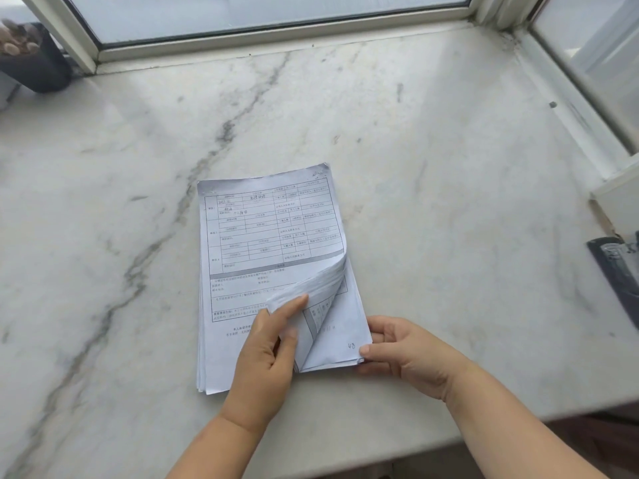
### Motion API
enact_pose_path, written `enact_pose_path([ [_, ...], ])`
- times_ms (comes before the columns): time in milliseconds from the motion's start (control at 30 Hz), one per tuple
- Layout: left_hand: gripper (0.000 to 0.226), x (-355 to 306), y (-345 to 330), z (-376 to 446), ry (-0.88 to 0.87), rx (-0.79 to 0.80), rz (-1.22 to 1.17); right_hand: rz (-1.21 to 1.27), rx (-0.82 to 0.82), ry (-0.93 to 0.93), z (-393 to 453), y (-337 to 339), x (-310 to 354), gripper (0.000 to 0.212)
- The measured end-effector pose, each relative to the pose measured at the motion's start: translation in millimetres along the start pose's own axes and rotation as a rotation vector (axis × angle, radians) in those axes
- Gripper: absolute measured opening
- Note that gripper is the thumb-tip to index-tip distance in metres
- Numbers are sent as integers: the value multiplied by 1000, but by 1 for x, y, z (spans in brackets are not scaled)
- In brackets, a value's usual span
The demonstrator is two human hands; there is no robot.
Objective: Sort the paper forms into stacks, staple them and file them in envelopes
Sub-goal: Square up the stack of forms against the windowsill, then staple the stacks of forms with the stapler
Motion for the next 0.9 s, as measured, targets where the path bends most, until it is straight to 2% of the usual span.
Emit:
enact_pose_path([
  [133, 45, -3, -5, -2, -33, 65, 68, -9, -99, 39, 0, -4, 2, 33],
  [267, 72, -2, -9, -5, -71, 175, 174, -25, -233, 43, 3, -11, 3, 20],
  [333, 72, 1, -7, -3, -72, 173, 179, -34, -276, 46, 3, -13, 4, 17],
  [533, 53, 4, -1, -1, -28, 108, 54, 31, -141, -14, -6, -7, 4, 20],
  [767, 56, 1, 0, 2, -23, 129, -16, 31, -132, -22, -4, -8, 5, 18],
  [900, 55, 1, -1, 2, -28, 118, -10, -3, -137, 3, -3, -7, 2, 39],
])
Point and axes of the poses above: each hand's wrist, its own z-axis towards the middle knuckle, its own y-axis out of the back of the hand, x = y × z, the point moved 5 cm from there along z, towards the middle knuckle, and after that the axes turned 14 degrees about -y, right-handed, at the moved point
